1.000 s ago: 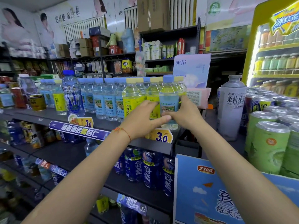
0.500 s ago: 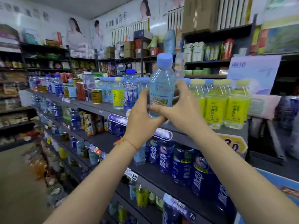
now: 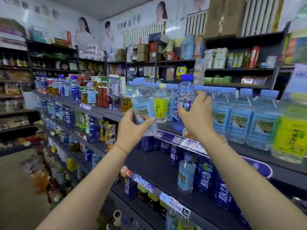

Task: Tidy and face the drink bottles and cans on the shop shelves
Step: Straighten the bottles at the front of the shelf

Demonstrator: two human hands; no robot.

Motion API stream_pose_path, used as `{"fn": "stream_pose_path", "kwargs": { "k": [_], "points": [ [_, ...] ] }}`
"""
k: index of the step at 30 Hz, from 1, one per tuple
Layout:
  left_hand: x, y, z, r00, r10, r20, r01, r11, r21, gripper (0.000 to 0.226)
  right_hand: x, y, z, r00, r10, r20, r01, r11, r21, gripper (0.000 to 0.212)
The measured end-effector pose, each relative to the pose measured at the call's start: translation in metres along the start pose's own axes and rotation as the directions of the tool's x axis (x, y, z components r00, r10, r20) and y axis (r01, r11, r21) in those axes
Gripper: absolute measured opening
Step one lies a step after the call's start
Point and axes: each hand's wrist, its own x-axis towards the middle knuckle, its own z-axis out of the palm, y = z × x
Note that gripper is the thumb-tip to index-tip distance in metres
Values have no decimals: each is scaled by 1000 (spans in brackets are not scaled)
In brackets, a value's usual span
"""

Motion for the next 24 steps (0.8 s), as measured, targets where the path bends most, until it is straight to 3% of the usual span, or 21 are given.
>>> {"fn": "stream_pose_path", "kwargs": {
  "k": [2,4,6,9,11,15,17,21,24],
  "points": [
    [23,-24,-14,1000,-7,18,7,1000,5,45,7,-4,21,990,-44,-133,27,992,-123,60],
    [47,-48,-21,999,-28,39,27,999,33,47,9,-12,43,960,-184,-209,150,974,-168,48],
    [72,-71,-23,997,-55,57,52,997,64,49,12,-18,66,952,-291,-96,269,944,-190,31],
    [105,-94,-21,993,-72,95,63,994,87,46,15,-21,103,947,-245,209,294,923,-248,27],
    [123,-105,-17,988,-84,127,72,992,101,47,20,-19,123,959,-152,238,221,927,-303,39],
    [152,-122,-5,973,-117,201,91,987,135,43,37,-20,148,988,16,152,38,938,-344,72],
    [161,-130,1,965,-135,225,108,986,128,53,47,-20,158,994,64,92,-30,943,-332,83],
    [171,-138,8,948,-168,272,133,981,143,72,64,-20,170,987,147,-64,-157,972,-176,79],
    [174,-144,5,935,-176,308,132,978,160,81,76,-16,175,959,283,-32,-285,954,-98,73]
  ]
}}
